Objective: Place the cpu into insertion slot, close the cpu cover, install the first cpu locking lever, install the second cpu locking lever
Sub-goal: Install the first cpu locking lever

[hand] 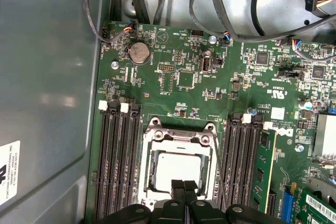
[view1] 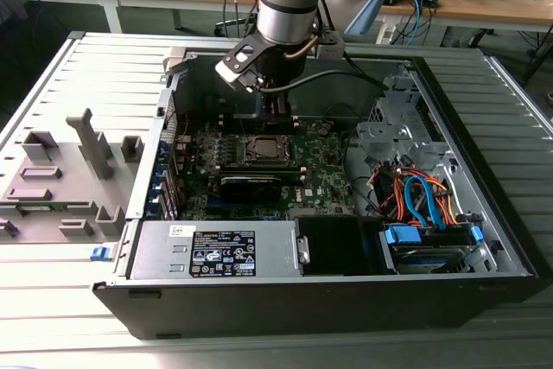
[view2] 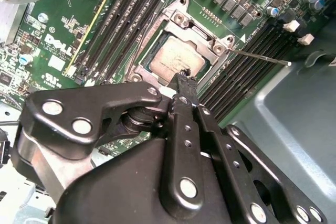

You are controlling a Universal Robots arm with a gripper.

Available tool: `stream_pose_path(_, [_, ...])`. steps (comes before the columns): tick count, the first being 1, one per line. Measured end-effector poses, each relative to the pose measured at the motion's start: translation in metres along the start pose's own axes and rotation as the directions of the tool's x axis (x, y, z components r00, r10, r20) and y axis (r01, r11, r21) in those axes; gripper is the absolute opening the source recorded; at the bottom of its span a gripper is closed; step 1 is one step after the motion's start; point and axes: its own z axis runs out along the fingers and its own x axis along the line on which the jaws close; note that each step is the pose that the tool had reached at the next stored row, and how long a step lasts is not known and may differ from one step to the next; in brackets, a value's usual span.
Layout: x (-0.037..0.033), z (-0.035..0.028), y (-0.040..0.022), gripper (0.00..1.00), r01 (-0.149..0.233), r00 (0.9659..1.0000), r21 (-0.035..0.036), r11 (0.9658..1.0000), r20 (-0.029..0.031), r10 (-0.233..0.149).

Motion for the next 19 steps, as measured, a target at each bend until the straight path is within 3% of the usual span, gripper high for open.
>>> stream_pose_path(6, [0.0001,0.0,0.0,0.11,0.078,0.997,-0.0012,0.997,0.0041,-0.078])
stream_pose_path(19, [0.0001,0.0001,0.0,0.11,0.147,0.9891,-0.0019,0.9891,0.0083,-0.147])
